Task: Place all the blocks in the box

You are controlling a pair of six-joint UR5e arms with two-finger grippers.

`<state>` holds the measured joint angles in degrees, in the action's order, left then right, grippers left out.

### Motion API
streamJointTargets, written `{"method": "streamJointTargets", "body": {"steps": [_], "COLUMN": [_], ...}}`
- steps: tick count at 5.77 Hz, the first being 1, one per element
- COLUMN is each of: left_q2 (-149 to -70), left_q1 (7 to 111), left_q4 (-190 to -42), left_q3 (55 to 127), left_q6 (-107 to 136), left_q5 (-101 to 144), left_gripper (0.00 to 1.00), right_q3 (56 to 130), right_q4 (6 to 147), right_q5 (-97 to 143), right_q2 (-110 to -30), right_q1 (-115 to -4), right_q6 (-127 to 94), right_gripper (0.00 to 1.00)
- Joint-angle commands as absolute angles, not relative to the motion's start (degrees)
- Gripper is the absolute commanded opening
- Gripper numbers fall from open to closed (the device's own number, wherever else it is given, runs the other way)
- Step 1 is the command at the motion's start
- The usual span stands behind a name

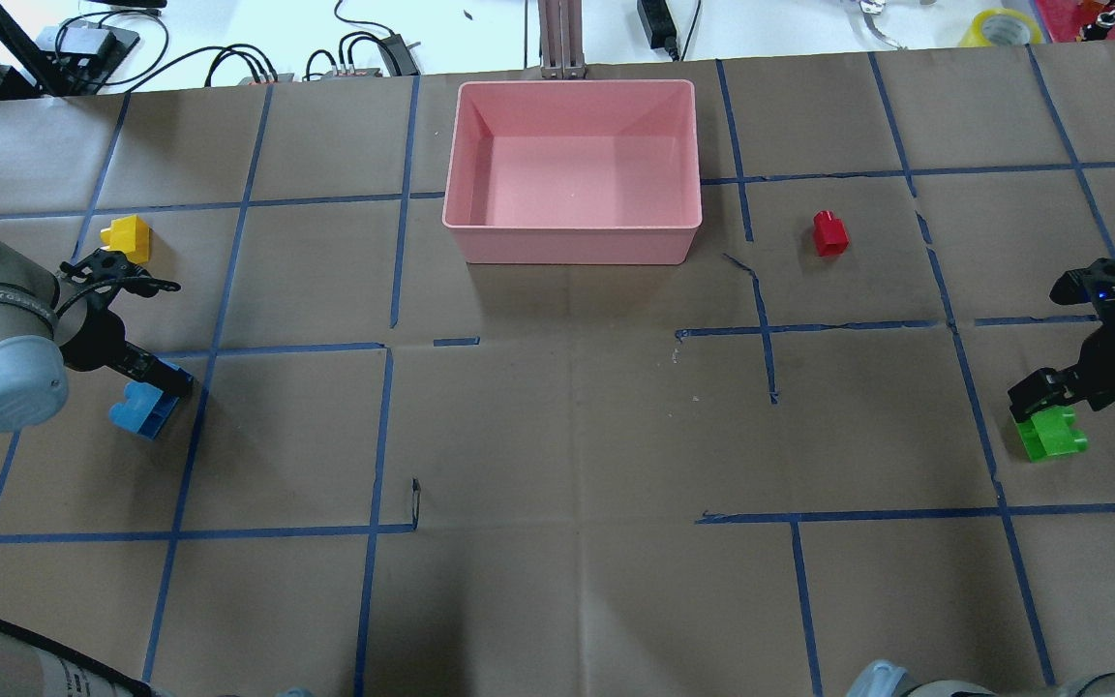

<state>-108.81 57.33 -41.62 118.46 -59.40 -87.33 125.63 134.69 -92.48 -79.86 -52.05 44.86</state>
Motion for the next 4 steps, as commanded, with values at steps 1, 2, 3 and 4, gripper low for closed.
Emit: {"method": "streamJointTargets", "body": {"steps": [1,2,3,4], "left_q2": [-109.0,-108.9,-108.9,-108.9], "left_q1": [57.1,57.1,56.7,56.7], "left_q4": [-38.7,-38.7,-38.8,-38.7], "left_q3": [120.2,120.2,120.3,120.3], "left_q6": [-59.6,-61.2,-62.6,-62.8], "left_q5": [-87.5,-87.6,-87.6,-87.5], "left_gripper": [1.00,1.00,1.00,0.99], "right_q3": [125.9,126.7,127.3,127.4], "right_q4": [136.5,136.5,137.0,137.0], "right_q5": [-92.8,-93.0,-93.1,-93.0], "right_q2": [-78.2,-78.1,-78.0,-78.0], "right_q1": [-50.8,-50.5,-49.7,-49.1], "right_q6": [46.1,46.8,47.2,47.7], "right_gripper": [0.96,0.96,0.96,0.94]}}
